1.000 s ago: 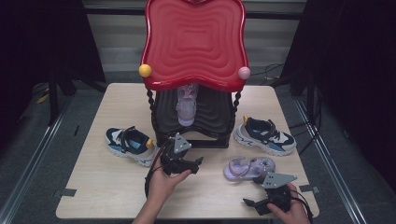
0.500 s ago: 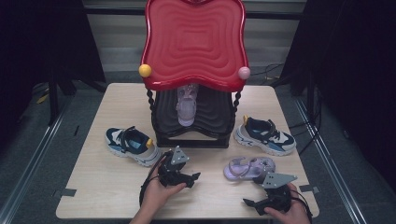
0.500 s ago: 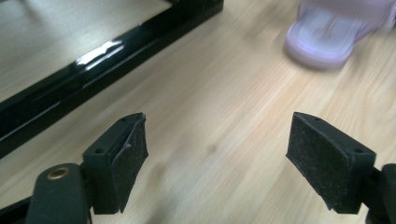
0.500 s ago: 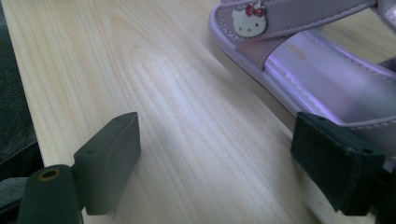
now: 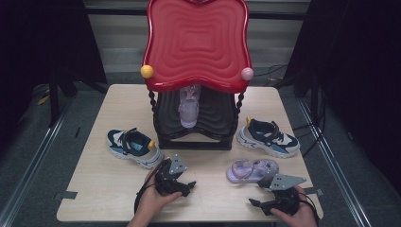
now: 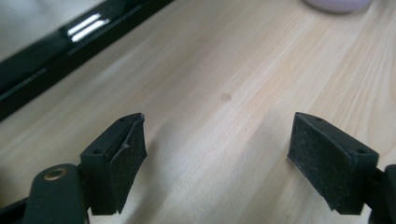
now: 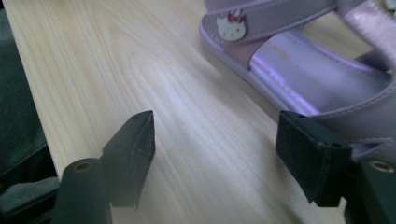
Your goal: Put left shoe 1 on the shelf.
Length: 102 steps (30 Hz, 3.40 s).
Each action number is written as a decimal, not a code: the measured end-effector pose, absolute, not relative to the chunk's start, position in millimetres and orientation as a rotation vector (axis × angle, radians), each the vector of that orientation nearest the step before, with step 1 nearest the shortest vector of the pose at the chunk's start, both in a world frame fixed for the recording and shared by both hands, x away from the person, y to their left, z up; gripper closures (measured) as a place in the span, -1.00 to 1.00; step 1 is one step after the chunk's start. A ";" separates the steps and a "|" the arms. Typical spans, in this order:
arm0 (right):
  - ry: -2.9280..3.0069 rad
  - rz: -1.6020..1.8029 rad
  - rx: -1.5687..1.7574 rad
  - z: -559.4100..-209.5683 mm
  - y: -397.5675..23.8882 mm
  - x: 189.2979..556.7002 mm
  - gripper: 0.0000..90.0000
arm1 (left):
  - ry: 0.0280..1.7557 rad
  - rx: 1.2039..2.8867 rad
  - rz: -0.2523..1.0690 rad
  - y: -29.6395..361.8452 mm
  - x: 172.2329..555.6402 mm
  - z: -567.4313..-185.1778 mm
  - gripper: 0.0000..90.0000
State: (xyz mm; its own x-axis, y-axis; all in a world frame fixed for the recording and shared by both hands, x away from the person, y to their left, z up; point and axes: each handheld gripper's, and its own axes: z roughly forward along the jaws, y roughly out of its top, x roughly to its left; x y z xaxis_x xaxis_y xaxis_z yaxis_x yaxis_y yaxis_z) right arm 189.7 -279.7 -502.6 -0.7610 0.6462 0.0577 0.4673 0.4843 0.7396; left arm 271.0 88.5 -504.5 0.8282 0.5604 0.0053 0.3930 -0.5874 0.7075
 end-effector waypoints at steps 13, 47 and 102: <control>2.453 1.082 0.987 -489.4 -273.5 197.0 -0.06 | 0.662 2.248 0.244 93.6 276.8 -508.3 -0.67; 2.359 1.143 1.048 -494.5 -248.0 216.8 0.14 | 0.663 2.253 0.245 93.7 277.1 -508.0 -0.67; 2.241 0.990 1.236 -504.9 -313.6 245.2 0.48 | 0.664 2.252 0.245 93.7 277.1 -508.0 -0.67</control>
State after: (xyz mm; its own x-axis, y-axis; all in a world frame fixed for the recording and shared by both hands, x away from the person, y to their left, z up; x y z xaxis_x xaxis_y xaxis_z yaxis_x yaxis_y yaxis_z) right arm 245.2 -313.6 -504.9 -0.5322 0.8466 -0.0034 0.5675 0.3597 0.7406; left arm 277.1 93.7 -508.0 0.8464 0.5317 -0.0290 0.3858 -0.5749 0.7215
